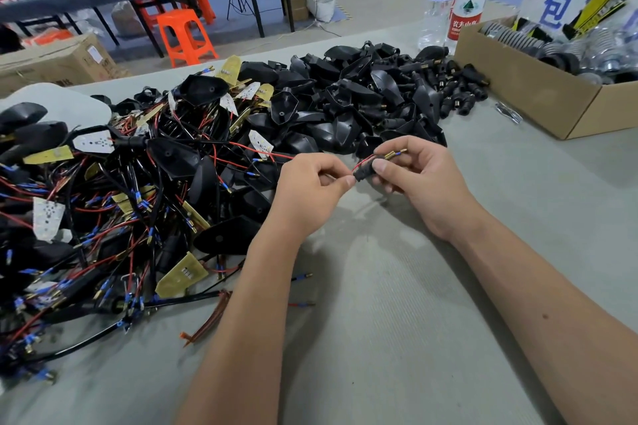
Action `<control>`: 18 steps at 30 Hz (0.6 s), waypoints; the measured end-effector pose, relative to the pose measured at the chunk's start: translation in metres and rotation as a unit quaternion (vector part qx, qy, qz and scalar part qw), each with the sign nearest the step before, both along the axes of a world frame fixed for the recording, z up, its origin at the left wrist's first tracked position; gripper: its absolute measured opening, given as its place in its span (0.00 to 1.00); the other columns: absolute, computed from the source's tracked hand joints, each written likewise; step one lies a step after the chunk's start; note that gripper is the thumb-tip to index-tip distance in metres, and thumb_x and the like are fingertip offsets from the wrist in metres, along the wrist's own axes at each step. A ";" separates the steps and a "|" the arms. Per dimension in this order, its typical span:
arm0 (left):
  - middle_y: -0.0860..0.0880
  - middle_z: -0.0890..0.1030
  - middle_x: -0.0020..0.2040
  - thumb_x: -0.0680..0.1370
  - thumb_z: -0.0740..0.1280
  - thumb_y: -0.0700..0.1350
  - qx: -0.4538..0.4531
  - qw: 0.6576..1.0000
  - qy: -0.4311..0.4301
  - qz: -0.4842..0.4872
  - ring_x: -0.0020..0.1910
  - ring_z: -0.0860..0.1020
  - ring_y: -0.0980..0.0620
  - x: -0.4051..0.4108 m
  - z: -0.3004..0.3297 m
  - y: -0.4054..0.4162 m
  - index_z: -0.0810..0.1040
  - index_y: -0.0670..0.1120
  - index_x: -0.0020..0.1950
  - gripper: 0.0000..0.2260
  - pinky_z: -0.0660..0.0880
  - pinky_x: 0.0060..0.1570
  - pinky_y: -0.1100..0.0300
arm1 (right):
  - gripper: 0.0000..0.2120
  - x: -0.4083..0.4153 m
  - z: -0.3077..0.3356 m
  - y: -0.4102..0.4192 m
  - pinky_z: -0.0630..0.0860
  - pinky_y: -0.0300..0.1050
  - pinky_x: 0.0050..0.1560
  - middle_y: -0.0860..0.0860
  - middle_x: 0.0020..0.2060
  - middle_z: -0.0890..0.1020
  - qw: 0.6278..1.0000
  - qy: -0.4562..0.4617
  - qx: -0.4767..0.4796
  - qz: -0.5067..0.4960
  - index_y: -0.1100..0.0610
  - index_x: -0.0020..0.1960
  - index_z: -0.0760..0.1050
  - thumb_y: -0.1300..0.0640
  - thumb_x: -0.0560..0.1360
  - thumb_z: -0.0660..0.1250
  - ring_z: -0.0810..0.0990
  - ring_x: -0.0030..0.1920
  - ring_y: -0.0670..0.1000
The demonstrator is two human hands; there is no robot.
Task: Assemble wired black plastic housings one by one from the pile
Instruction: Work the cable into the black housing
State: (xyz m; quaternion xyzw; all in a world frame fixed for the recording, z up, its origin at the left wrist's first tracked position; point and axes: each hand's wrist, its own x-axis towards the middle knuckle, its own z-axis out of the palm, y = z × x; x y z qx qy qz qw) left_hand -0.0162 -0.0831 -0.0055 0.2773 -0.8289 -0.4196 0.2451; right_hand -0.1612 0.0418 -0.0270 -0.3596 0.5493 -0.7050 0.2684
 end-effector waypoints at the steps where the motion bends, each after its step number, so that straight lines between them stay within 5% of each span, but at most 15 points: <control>1: 0.54 0.75 0.26 0.77 0.74 0.40 0.001 1.000 0.002 0.005 0.27 0.71 0.56 -0.001 0.000 0.001 0.85 0.47 0.41 0.05 0.68 0.33 0.65 | 0.05 0.000 0.000 0.000 0.78 0.39 0.38 0.59 0.37 0.85 1.000 -0.004 -0.008 -0.003 0.64 0.54 0.79 0.69 0.78 0.70 0.80 0.33 0.49; 5: 0.55 0.80 0.32 0.79 0.72 0.40 0.039 0.999 0.026 0.008 0.31 0.82 0.52 -0.001 0.002 0.003 0.85 0.45 0.45 0.04 0.77 0.34 0.63 | 0.05 -0.002 -0.002 -0.002 0.78 0.38 0.35 0.57 0.37 0.85 0.999 -0.012 -0.029 -0.034 0.63 0.51 0.81 0.69 0.77 0.72 0.82 0.34 0.49; 12: 0.47 0.83 0.36 0.78 0.69 0.31 0.082 0.996 0.021 0.005 0.34 0.82 0.54 0.004 0.001 0.000 0.87 0.42 0.50 0.10 0.78 0.38 0.64 | 0.10 -0.005 -0.001 -0.003 0.79 0.40 0.40 0.60 0.43 0.85 0.998 -0.053 -0.025 -0.018 0.62 0.53 0.84 0.63 0.84 0.63 0.82 0.39 0.51; 18: 0.47 0.83 0.38 0.75 0.76 0.37 0.094 0.994 0.049 0.020 0.36 0.80 0.50 0.002 0.000 0.001 0.86 0.45 0.46 0.04 0.81 0.48 0.49 | 0.14 -0.004 0.001 -0.001 0.79 0.39 0.43 0.59 0.44 0.84 0.997 -0.069 -0.016 -0.007 0.63 0.55 0.84 0.62 0.86 0.59 0.81 0.41 0.50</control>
